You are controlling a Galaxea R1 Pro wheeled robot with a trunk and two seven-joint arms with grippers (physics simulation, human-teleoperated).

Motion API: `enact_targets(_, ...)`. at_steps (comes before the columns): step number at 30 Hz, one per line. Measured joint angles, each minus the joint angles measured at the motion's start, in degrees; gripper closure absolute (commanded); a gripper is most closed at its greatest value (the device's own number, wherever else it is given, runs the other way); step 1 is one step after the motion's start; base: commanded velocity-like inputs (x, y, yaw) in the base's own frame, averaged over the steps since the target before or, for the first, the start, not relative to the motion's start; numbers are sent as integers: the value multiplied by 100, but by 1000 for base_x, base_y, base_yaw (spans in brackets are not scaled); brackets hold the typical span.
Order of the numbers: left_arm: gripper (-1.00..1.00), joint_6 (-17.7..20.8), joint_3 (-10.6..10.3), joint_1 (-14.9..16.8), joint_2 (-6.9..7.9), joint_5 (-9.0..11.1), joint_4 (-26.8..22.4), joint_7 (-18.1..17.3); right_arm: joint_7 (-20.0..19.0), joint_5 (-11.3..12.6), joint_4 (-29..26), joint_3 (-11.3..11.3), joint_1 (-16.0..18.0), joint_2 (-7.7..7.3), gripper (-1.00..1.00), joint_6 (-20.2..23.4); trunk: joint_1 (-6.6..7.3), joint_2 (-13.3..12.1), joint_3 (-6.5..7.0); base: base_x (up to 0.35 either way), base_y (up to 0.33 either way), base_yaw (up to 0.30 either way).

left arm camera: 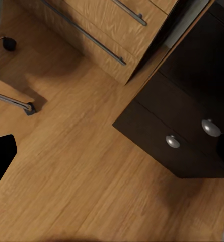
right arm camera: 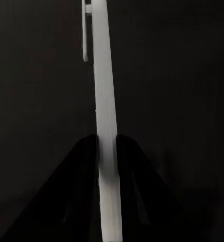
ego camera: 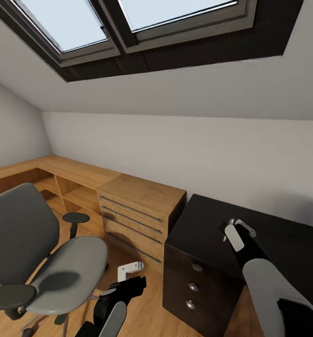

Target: In the bedroom, organize the workspace by keeping the computer under the desk, ensuring the monitor is on the desk, placing the keyboard on the desk next to the monitor, placing the mouse on the desk next to the keyboard, moving the folder from the swivel chair onto the desk next to the mouse, stacking the notebook on top of the folder with the pen on top of the notebook, and positioning the swivel chair next to the desk.

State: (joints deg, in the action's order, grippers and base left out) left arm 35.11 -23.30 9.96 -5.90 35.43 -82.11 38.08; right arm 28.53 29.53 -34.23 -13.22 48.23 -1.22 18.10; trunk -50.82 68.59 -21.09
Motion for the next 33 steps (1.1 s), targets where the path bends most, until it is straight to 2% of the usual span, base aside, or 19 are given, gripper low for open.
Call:
enact_targets(4, -100, 0, 4, 0, 0, 2, 0, 0, 2, 0, 2, -80, 0, 0, 100, 7, 0, 0, 0, 0, 0, -12)
enact_targets(15, -100, 0, 0, 0, 0, -5, 0, 0, 137, 1, -3, -101, 0, -13, 100, 1, 0, 0, 0, 0, 0, -15)
enact_targets(33, -100, -9, 0, 0, 0, -16, -3, 0, 198, 20, 3, -172, 0, -118, 100, -9, 0, 0, 0, 0, 0, -236)
